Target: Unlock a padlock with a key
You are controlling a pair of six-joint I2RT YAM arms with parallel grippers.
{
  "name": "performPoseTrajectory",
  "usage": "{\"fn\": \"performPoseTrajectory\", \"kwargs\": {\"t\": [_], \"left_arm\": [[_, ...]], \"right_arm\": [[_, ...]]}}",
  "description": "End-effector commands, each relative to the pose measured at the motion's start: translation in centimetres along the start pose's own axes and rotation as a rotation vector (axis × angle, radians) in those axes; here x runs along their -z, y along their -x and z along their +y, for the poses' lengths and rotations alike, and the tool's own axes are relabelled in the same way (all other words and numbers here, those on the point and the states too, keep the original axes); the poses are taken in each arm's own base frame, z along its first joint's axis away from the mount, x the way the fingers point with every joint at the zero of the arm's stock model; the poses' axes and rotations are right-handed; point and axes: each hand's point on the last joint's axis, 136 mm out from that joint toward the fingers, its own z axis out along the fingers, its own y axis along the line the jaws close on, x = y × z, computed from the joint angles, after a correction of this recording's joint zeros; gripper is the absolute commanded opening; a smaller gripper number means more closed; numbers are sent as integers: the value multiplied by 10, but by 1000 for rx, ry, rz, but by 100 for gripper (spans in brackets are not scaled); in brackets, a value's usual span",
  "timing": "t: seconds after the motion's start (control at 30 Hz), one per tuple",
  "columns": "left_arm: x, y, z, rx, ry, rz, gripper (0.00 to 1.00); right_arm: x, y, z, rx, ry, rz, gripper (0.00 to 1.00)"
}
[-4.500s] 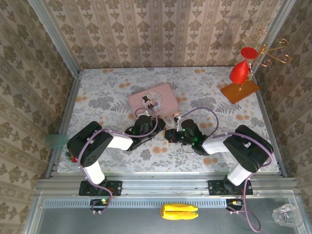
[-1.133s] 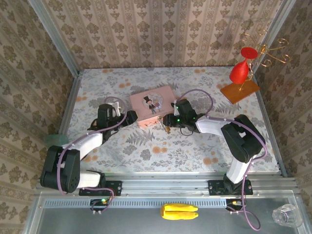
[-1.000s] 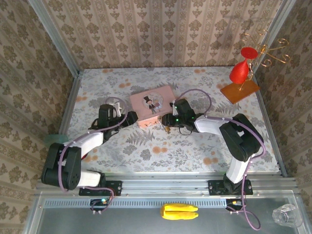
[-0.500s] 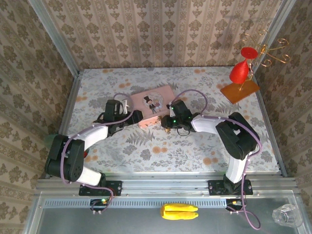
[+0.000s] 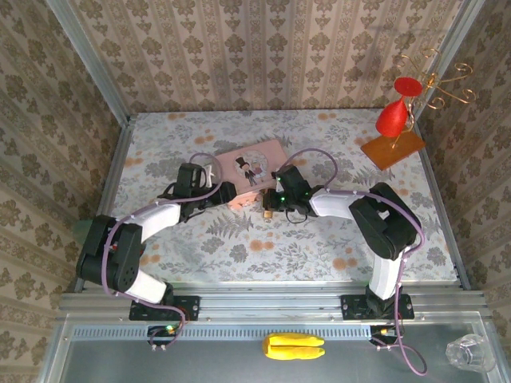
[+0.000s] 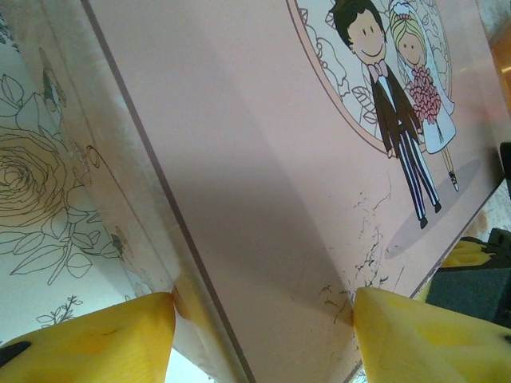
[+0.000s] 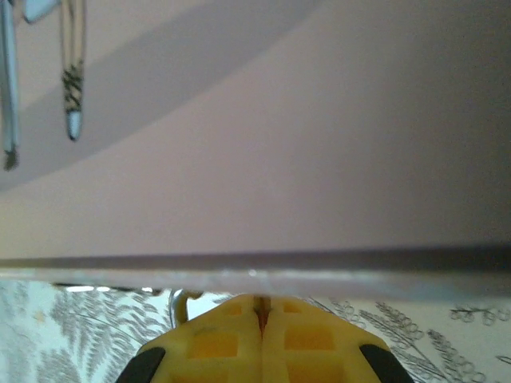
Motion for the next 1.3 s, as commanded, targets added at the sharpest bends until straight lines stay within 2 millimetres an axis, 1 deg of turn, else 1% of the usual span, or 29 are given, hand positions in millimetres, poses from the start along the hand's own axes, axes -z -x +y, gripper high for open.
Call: {"fn": "performPoseTrajectory", "kwargs": {"t": [0.0,0.1,0.17,0.27,0.3,0.33,0.47,0.7,0.93,1.27], "left_arm": [[-2,-19,19,10,84,41,61],[-4,-23,18,20,77,39,61],[-7,-27,13,7,72,51,61],[-11,-32,7,-9,75,63,61],[-11,-32,9,-2,83,63,61],[-14,-39,2,-16,75,77,60],[-17,-43,-6,-15,59,73,58],[-21,-44,-12,-8,58,56,56],[-19,-44,-5,2,84,19,57],[-16,-43,-1,11,101,-8,57]], "right_arm": [[-1,-5,6,-189,55,-23,0],[-2,-6,-2,-237,10,-52,0],[-3,-6,-7,-267,-8,-70,0],[-2,-4,-6,-327,17,-99,0],[-1,-2,-6,-347,25,-109,0],[0,-1,-4,-370,36,-120,0],[12,11,2,-434,69,-168,0],[31,31,-7,-580,122,-270,0],[42,45,-4,-624,144,-323,0],[52,57,-18,-652,141,-362,0]]}}
